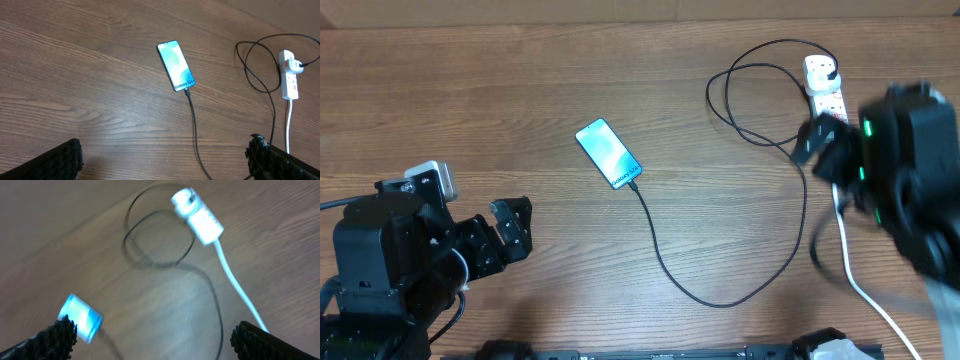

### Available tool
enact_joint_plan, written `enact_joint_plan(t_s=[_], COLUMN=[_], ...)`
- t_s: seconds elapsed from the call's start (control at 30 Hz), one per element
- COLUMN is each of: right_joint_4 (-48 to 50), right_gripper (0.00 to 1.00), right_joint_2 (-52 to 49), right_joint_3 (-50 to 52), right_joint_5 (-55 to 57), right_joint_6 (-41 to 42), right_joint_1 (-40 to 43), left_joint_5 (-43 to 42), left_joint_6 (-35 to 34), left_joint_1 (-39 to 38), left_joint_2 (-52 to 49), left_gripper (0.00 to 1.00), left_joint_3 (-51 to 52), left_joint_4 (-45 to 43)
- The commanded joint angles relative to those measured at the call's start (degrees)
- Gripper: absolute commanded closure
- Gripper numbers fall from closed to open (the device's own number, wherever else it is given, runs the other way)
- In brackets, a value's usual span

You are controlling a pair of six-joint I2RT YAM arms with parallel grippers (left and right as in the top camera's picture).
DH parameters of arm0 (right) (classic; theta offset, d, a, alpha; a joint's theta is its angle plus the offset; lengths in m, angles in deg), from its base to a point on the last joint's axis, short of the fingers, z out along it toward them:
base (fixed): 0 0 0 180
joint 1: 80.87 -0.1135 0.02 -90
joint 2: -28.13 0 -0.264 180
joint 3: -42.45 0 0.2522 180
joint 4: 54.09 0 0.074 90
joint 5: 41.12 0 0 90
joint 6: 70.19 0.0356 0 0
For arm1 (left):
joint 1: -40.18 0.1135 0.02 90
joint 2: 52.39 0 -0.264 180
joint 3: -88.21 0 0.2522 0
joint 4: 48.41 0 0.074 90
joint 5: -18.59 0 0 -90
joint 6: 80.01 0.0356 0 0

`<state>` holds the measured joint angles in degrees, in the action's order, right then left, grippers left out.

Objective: Plug charger to phone and switch on socket
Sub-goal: 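Retract the left gripper and move the right gripper toward the power strip, then position the right gripper over the power strip's orange switch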

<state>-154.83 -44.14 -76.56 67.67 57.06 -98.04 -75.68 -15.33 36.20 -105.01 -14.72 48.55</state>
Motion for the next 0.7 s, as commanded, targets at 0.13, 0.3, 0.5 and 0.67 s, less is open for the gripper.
enact_joint_plan(t_s=[0.13, 0.3, 0.5, 0.67], right_joint_4=[10.4, 17.6, 27.4, 31.9], right_gripper=[0.0, 0.0, 0.0, 0.0], right_joint_2=[-15.8, -22.8, -29.8, -36.3], right_joint_3=[-0.6, -0.6, -0.5, -0.5], right_joint_5=[-9.1, -11.1, -11.1, -10.6], right_joint_6=[-11.1, -11.2, -12.4, -17.2], right_joint_1=[21.8, 30.1, 34.1, 34.3], left_joint_5=[0.0, 0.0, 0.0, 0.0], left_joint_6=[-0.6, -0.6, -0.6, -0.6], left_joint_1=[0.3, 0.3, 0.3, 0.3], left_joint_2=[-0.2, -0.2, -0.2, -0.2], left_gripper=[0.0, 0.01, 0.0, 0.0], left_joint_3=[0.2, 0.2, 0.2, 0.2], left_joint_4=[0.2, 0.2, 0.2, 0.2])
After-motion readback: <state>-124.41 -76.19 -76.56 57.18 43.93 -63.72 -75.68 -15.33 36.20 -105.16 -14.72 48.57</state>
